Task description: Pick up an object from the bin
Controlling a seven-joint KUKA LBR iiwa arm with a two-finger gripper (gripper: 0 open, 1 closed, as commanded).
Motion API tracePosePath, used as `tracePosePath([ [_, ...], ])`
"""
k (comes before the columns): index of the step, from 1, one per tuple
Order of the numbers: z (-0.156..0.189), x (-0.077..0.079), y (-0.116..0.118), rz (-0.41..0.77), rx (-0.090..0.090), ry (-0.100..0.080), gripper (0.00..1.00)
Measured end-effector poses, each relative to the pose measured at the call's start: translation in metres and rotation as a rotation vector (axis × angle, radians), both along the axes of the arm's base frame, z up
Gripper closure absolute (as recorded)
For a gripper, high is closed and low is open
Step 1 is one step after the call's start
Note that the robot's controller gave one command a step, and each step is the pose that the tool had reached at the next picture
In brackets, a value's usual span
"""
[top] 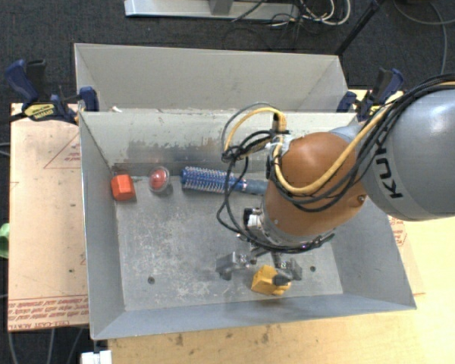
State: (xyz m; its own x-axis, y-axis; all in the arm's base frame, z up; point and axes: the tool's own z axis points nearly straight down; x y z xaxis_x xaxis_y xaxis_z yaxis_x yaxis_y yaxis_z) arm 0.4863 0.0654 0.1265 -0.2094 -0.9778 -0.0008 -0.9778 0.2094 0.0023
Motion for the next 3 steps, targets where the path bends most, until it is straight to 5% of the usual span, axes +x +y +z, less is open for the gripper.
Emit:
tracePosePath([
  [1, -0.029, 0.020, -0.015, 0.225, -0.002, -0.006, 0.00],
  [2, -0.042, 0.002, -0.011, 0.466, -0.007, -0.020, 0.00],
  [3, -0.048, 0.000, -0.010, 0.465, 0.002, -0.022, 1.00],
])
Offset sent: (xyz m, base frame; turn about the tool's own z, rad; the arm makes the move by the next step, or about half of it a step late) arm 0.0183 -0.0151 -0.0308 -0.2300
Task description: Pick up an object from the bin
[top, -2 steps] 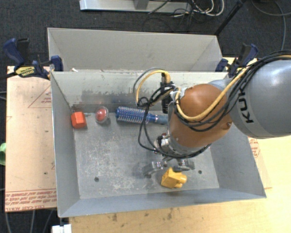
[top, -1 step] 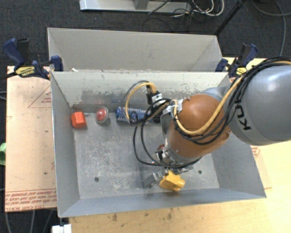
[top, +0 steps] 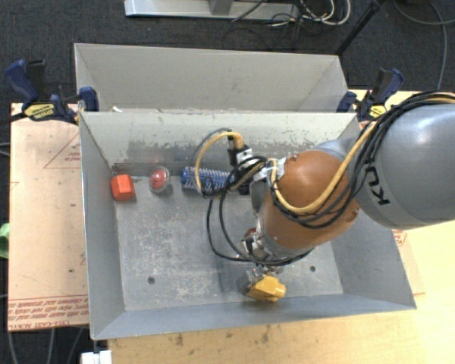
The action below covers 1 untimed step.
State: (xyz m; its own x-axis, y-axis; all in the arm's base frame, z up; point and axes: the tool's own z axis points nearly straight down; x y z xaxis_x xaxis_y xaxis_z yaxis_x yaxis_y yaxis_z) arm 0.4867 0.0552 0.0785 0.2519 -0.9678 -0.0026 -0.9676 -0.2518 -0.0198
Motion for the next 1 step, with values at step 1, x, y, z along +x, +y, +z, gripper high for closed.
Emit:
tracePosePath([
  [1, 0.1126, 0.0122, -0.0006, 0.015, -0.005, 0.011, 1.00],
])
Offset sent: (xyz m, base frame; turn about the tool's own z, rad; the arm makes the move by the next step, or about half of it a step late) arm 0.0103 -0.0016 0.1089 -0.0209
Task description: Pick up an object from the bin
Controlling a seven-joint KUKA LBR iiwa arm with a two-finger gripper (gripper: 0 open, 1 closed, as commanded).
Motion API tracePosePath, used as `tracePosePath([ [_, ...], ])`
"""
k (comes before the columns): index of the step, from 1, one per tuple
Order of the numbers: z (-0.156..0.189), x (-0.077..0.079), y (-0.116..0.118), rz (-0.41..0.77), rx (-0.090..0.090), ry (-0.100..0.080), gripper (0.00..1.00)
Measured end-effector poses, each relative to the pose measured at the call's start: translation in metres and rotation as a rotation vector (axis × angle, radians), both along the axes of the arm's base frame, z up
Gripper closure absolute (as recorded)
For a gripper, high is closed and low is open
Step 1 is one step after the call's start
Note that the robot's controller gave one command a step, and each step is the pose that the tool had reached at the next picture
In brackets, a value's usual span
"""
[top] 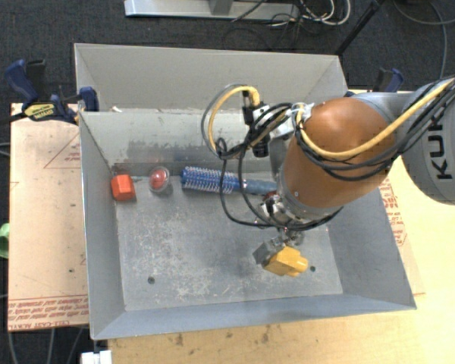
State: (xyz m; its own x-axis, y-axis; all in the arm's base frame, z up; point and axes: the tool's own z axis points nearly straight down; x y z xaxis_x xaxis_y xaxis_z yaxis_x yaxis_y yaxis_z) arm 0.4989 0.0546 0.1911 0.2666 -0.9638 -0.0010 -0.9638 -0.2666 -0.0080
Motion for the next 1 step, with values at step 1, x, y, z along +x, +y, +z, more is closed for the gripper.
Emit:
tracePosePath([
  [1, 0.1210, -0.0005, 0.0117, 0.023, 0.000, -0.002, 1.00],
])
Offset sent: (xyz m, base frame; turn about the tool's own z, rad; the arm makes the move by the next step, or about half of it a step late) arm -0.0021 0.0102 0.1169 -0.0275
